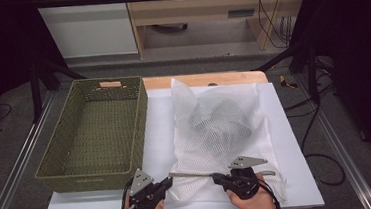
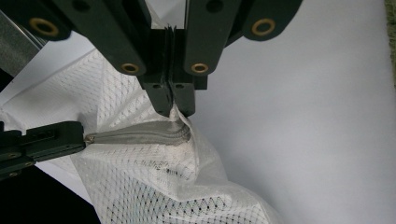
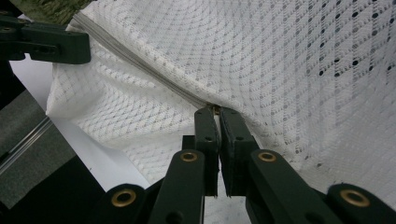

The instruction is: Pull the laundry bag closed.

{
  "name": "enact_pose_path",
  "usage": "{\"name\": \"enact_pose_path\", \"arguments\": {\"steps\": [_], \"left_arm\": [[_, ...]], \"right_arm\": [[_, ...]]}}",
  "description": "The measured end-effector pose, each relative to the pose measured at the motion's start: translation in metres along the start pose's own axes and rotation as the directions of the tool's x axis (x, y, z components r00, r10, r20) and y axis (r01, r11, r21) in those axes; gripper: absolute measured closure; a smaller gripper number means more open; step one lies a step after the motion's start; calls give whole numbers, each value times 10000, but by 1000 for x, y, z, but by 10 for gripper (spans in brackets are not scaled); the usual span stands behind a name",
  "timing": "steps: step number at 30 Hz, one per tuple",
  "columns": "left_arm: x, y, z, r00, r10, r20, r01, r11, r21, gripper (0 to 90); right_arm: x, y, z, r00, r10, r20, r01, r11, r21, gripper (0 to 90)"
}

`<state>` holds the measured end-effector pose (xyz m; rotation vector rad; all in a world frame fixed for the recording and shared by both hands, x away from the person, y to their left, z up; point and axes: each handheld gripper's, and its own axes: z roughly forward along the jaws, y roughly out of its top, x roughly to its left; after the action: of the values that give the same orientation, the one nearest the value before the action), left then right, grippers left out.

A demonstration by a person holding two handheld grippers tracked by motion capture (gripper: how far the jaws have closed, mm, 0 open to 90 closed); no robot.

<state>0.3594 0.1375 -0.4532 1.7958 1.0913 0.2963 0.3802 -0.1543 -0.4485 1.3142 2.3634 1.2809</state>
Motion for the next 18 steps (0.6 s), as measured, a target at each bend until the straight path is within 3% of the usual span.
{"name": "enact_pose_path", "arguments": {"steps": [18], "left_arm": [[-1,-1,2,9999,27,117,-29,9999,141,892]], "right_arm": [[-11,-2,-9,9999,-83,-96,83,9999,66,870]]}}
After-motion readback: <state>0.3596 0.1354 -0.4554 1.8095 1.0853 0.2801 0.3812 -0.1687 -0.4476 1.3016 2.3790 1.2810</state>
